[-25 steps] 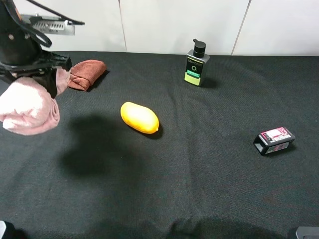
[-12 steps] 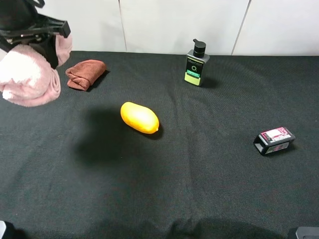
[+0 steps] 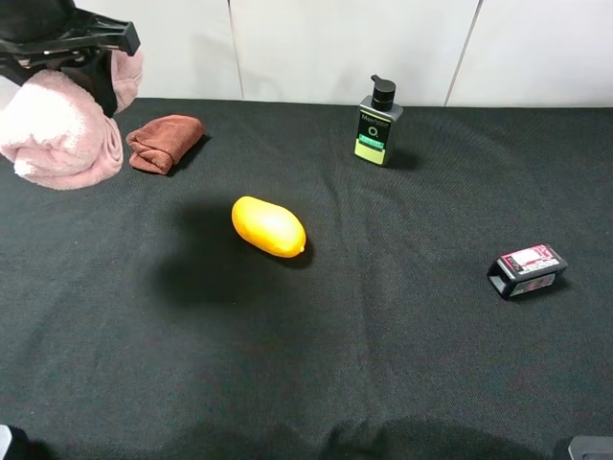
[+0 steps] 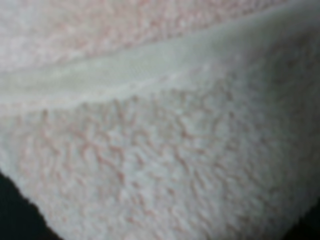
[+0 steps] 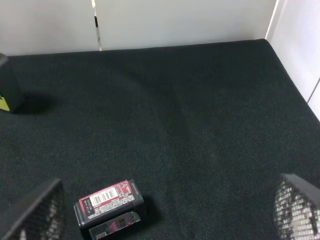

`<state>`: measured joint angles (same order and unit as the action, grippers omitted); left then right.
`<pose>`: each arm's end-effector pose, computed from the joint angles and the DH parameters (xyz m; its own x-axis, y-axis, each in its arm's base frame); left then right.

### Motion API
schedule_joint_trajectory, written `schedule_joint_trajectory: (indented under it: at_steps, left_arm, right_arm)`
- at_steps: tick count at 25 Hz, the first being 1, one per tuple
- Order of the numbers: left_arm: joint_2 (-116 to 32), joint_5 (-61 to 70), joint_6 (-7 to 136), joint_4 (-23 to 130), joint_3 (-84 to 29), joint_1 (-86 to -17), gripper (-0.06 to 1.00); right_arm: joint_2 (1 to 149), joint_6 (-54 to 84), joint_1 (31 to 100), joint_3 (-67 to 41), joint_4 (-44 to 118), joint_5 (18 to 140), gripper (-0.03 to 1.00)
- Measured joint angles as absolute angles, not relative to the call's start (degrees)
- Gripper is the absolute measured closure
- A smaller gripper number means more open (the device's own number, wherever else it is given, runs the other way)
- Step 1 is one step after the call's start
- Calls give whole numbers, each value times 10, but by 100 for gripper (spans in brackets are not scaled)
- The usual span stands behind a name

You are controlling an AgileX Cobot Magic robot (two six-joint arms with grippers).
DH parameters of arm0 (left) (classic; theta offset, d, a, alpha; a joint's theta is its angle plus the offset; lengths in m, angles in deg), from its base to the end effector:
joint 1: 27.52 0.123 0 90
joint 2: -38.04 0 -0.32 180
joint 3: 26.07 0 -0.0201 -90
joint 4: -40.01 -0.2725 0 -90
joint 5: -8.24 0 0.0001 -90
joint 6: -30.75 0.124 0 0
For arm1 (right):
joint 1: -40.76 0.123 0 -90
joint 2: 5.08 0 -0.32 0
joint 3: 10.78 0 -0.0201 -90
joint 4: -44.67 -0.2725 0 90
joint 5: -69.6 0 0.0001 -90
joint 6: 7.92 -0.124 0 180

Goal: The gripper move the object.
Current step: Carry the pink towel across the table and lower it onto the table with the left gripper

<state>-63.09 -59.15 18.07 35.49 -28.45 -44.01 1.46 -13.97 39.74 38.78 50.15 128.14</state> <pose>0.3514 -0.0946 0.2953 -0.9643 0.0881 -0.2497 0.0849 0.9961 0.0237 0.0093 -0.0103 0.2767 -0.4093 0.0626 -0.9103 0.1147 0.9933 0.0168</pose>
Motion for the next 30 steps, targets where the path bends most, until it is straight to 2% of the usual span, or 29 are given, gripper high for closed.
schedule_joint_trajectory:
  at_steps: [30]
  left_arm:
    - [-858, -592, 192, 372, -524, -440, 41]
  right_arm:
    - [15, -140, 397, 388, 501, 1281, 34]
